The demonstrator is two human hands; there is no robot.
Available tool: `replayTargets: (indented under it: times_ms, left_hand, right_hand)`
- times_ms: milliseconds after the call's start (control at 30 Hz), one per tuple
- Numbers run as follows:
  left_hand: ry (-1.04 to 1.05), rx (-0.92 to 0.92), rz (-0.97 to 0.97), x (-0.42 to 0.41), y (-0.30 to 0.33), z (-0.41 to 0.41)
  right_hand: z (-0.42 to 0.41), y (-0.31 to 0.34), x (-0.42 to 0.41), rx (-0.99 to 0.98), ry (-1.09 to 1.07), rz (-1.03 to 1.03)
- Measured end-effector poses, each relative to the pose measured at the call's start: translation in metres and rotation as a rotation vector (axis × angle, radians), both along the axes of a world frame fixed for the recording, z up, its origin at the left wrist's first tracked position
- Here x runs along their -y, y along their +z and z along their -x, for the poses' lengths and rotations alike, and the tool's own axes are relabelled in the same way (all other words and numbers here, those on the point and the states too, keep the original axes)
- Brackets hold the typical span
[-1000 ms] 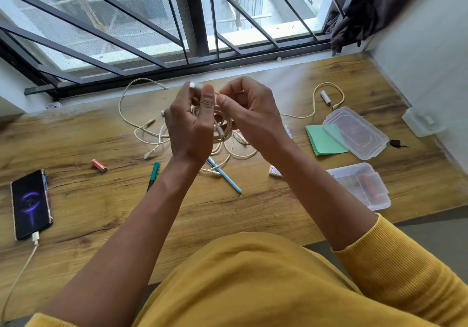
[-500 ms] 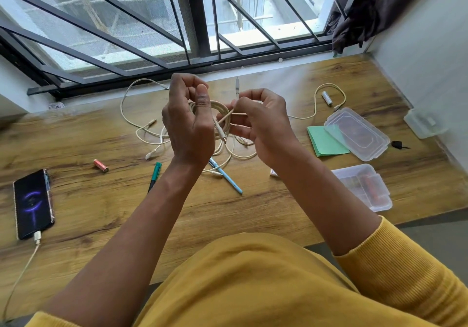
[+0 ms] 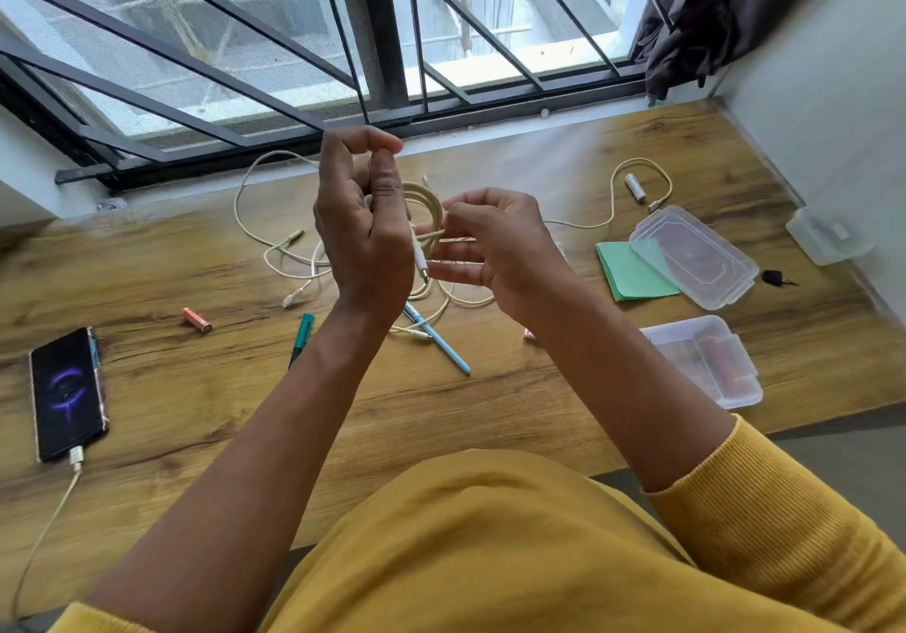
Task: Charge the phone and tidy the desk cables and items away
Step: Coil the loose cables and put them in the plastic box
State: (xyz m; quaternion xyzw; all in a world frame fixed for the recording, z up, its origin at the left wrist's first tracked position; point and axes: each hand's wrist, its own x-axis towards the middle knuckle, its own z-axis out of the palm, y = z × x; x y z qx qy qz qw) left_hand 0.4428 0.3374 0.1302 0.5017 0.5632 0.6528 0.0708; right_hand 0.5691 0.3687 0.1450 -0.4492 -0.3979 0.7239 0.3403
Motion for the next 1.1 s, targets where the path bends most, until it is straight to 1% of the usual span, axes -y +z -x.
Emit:
replayTargets:
  times_ms: [100, 200, 267, 400, 567, 733, 833, 933, 1033, 1100]
  left_hand:
    - [-0.008, 0.004, 0.026, 0.000, -0.001, 0.002]
    - [0.063, -0.023, 0.072, 0.000, -0.003, 0.005]
    - [0.115, -0.055, 0.103, -0.001, -0.004, 0.007]
    - [0.173, -0.125, 0.130, 0.000, -0.008, 0.007]
    - [0.216, -0.199, 0.154, 0.000, -0.011, 0.009]
    - [0.219, -0.221, 0.187, -0.001, -0.012, 0.011]
    - [0.165, -0.138, 0.230, -0.003, -0.013, 0.012]
    - [0.103, -0.034, 0.279, -0.006, -0.012, 0.013]
    - [-0.018, 0.078, 0.290, -0.008, -0.011, 0.015]
    - [-0.107, 0.193, 0.288, -0.009, -0.010, 0.016]
  right_hand:
    - [-0.002, -0.002, -0.005, 0.049, 0.090, -0.056]
    - [-0.006, -0.003, -0.007, 0.066, 0.158, -0.136]
    - [-0.008, -0.003, -0.008, 0.045, 0.190, -0.171]
    - [-0.010, -0.003, -0.009, -0.041, 0.222, -0.175]
    - [-0.009, -0.005, -0.006, -0.071, 0.186, -0.278]
    - [-0.006, -0.006, -0.007, -0.114, 0.126, -0.276]
    - [-0.009, -0.008, -0.010, -0.183, 0.180, -0.289]
    - [-0.012, -0.012, -0.012, -0.298, 0.247, -0.255]
    - [-0.013, -0.018, -0.012, -0.402, 0.305, -0.207]
    - [-0.014, -0.021, -0.012, -0.476, 0.333, -0.162]
